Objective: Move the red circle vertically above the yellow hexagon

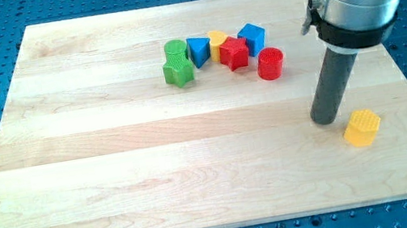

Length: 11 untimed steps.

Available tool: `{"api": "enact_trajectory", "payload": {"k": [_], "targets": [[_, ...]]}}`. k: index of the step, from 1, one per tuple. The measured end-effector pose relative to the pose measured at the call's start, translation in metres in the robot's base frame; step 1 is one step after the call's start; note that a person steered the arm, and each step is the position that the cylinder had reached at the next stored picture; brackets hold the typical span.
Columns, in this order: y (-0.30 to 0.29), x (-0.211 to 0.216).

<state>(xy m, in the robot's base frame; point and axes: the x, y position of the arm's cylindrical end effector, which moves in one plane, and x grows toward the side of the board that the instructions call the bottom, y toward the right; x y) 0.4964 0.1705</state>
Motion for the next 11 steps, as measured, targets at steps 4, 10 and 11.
{"api": "enact_trajectory", "payload": {"k": [4,10,11], "targets": [[-0.132,-0.022],[-0.009,-0.151],[0.019,-0.144]]}}
